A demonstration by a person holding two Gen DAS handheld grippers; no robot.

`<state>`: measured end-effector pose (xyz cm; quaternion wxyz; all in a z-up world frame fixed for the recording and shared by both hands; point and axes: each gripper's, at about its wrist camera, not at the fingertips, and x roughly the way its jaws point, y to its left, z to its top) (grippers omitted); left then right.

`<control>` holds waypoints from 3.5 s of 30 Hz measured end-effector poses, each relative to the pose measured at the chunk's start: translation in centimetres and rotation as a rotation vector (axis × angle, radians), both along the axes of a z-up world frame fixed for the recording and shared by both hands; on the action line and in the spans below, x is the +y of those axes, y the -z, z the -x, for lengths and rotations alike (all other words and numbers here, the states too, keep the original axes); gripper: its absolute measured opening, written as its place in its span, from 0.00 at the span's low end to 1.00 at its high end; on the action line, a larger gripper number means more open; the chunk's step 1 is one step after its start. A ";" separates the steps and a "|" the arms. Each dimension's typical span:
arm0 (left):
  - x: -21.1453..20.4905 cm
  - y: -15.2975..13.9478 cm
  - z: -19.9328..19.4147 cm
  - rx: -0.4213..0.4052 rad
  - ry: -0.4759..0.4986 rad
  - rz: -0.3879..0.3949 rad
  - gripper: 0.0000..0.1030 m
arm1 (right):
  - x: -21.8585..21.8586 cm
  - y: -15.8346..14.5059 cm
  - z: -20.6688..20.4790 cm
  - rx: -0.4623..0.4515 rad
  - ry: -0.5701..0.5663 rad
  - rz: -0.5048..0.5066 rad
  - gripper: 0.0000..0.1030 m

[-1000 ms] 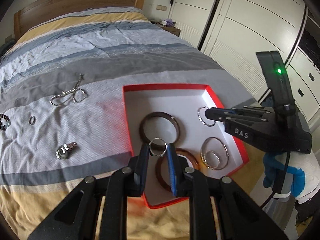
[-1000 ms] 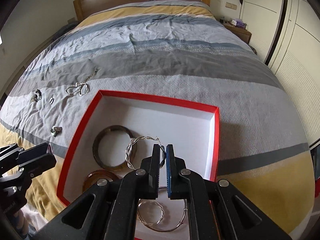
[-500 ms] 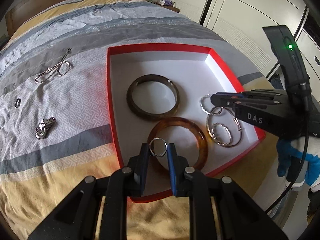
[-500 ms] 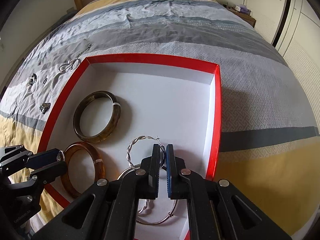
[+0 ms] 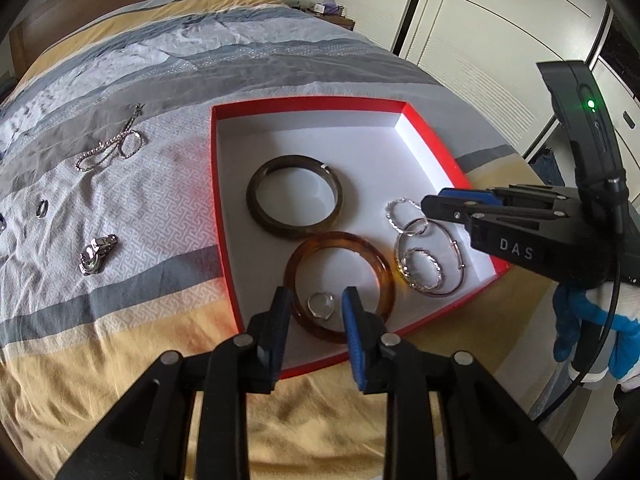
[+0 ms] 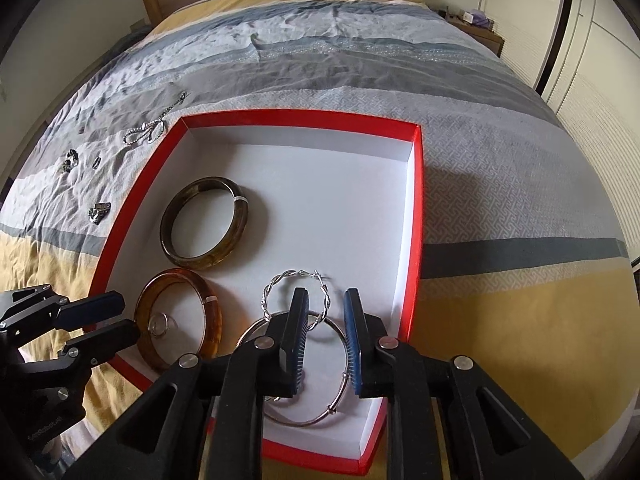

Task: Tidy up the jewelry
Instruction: 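Carry the ring and hoop earring into the red box and open both tools, then lift both open tools out of the box toward the remaining jewelry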

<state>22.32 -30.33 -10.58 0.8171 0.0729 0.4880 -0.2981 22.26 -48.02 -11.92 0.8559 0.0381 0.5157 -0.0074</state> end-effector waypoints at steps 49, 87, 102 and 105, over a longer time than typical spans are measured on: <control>25.1 -19.6 26.2 -0.451 -0.337 0.011 0.40 | 18.8 -20.1 27.2 -0.432 -0.087 -0.126 0.51; 37.4 -13.6 11.2 -0.242 -0.641 -0.012 0.41 | 22.0 -16.2 12.8 -0.350 -0.131 -0.116 0.51; 37.4 -10.0 5.6 -0.164 -0.678 -0.043 0.41 | 22.2 -12.1 7.8 -0.285 -0.157 -0.148 0.51; 37.4 -9.6 4.2 -0.154 -0.681 -0.032 0.41 | 22.0 -11.6 7.1 -0.278 -0.156 -0.143 0.51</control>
